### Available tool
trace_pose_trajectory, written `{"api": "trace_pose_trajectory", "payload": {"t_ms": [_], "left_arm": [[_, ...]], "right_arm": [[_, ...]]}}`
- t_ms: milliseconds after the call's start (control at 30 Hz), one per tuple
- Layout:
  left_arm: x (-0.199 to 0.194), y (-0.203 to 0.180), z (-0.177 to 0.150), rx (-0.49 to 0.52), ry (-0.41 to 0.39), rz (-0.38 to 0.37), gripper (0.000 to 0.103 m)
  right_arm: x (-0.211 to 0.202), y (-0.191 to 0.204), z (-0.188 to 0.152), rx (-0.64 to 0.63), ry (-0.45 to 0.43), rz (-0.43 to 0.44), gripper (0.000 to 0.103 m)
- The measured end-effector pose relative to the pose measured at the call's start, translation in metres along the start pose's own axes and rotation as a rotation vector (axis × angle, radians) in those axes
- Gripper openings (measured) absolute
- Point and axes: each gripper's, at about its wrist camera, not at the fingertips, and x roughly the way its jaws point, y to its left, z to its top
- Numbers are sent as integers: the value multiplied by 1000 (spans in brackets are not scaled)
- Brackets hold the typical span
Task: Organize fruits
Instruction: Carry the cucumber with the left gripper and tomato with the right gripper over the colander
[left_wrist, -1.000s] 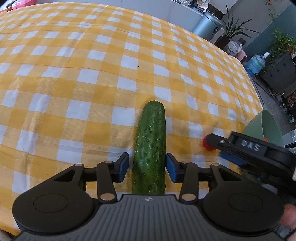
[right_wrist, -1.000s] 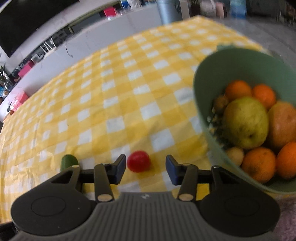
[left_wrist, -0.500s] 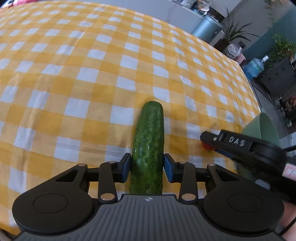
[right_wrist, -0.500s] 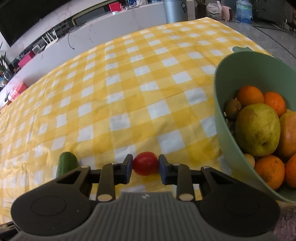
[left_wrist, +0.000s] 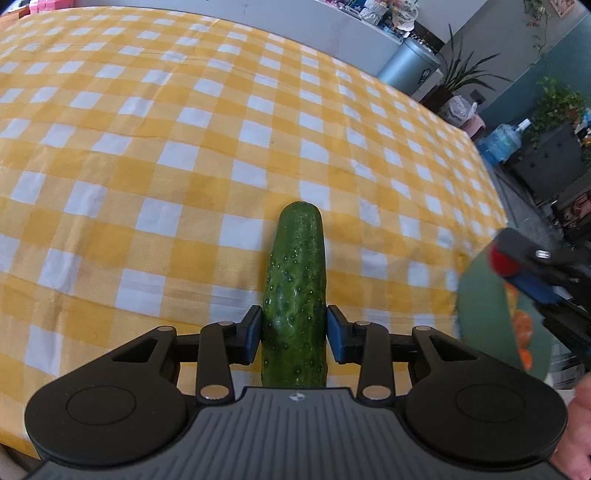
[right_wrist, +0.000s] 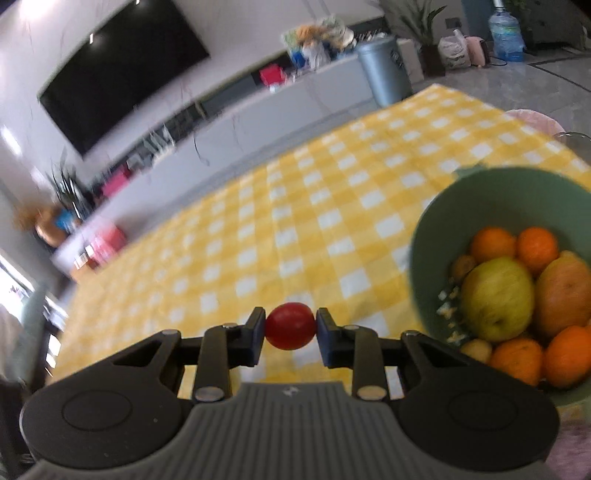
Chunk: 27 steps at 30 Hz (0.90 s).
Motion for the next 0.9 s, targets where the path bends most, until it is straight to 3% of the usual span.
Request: {"api": "trace_pose_trajectory", "payload": {"t_ms": [133,400,567,733,833,867,900], "left_arm": [[-10,-10,1,6,-10,-46,41],[-29,-58,5,80,-27,-216,41],[-23,-96,11,126,-11,-305,41],[-8,-129,14,165,19,-352,41],[5,-147,17,194,27,-337,41],[8,-153,18,205,29,-334,41],[12,-160,18,219,35,-333,41]], "right_arm": [[-42,-29,15,76,-103,8,26],[-89,-116,27,294,-213,-95,27],[-90,-158,20,395,-213,-150,27],[-72,-164,14,404,-164,-82,27],[-58,-155,14,375,-112,-55,33],[-56,-153,14,360,-105,-56,48],[-55,-150,14,344,-105,-52,57]]}}
